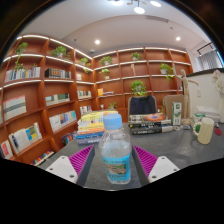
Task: Pour water
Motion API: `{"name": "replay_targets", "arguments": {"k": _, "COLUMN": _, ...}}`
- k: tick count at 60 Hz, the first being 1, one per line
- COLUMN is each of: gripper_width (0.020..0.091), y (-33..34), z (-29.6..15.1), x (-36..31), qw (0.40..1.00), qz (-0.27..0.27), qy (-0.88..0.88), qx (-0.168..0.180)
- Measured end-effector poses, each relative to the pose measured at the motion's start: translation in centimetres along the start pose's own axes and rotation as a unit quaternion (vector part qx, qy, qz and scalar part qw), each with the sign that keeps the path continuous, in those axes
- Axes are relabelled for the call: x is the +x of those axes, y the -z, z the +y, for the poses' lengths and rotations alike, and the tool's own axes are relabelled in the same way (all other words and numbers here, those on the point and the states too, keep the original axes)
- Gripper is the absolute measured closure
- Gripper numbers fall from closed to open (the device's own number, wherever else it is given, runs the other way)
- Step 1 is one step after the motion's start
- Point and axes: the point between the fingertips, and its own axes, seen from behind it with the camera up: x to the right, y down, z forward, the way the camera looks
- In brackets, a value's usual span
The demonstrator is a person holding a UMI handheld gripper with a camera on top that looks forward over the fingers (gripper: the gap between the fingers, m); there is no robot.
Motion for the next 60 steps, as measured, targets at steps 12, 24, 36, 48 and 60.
{"name": "replay_targets", "arguments": {"k": 12, "gripper_width": 0.0624, "y": -1.3, "z": -0.5, "x": 1.1, "qw": 0.999, "qz": 0.029, "qy": 0.02, "qx": 0.005}}
{"name": "replay_targets", "arguments": {"k": 24, "gripper_width": 0.0783, "y": -1.5, "z": -0.5, "x": 1.6, "qw": 0.999, "qz": 0.04, "qy": 0.03, "qx": 0.006}}
{"name": "replay_targets", "arguments": {"k": 36, "gripper_width": 0.0785, "y": -0.5, "z": -1.2, "x": 4.9, "qw": 0.999, "qz": 0.049, "qy": 0.019, "qx": -0.004}}
{"name": "replay_targets", "arguments": {"k": 48, "gripper_width": 0.0783, "y": 0.0, "z": -3.9, "x": 14.7, "qw": 0.989, "qz": 0.078, "qy": -0.124, "qx": 0.027}}
{"name": "replay_targets", "arguments": {"k": 60, "gripper_width": 0.0785, "y": -1.0, "z": -8.6, "x": 22.1, "qw": 0.906, "qz": 0.048, "qy": -0.407, "qx": 0.108}}
